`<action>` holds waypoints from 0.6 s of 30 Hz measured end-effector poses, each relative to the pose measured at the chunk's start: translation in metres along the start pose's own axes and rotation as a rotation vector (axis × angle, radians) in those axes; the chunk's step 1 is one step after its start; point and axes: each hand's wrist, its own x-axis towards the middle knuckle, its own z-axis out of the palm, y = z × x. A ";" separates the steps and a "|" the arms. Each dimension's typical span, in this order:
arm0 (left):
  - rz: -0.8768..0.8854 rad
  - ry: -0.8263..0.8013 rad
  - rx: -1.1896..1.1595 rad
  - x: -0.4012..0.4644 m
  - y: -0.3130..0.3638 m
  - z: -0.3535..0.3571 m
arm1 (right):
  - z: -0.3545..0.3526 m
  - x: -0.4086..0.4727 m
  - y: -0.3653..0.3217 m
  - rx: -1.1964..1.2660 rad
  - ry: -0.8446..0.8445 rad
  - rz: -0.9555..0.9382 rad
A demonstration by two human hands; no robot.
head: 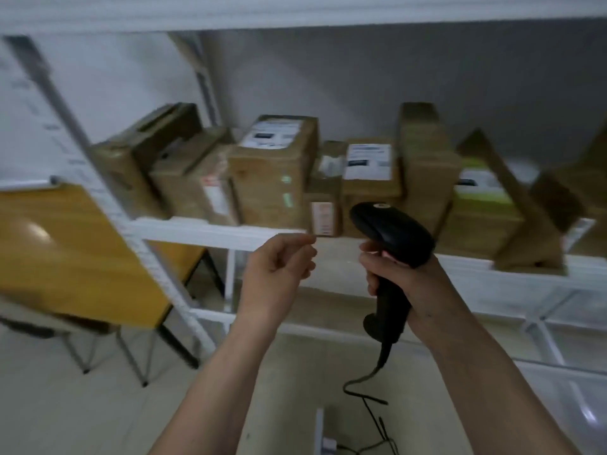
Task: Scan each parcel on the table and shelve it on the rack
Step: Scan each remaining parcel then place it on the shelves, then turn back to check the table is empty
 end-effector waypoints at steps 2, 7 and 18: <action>-0.036 0.091 -0.004 0.004 -0.011 -0.061 | 0.050 0.010 0.017 -0.012 -0.056 0.045; -0.148 0.251 0.027 0.014 -0.041 -0.194 | 0.164 0.032 0.058 -0.068 -0.150 0.087; -0.262 0.405 -0.012 0.030 -0.049 -0.369 | 0.346 0.060 0.102 -0.164 -0.257 0.145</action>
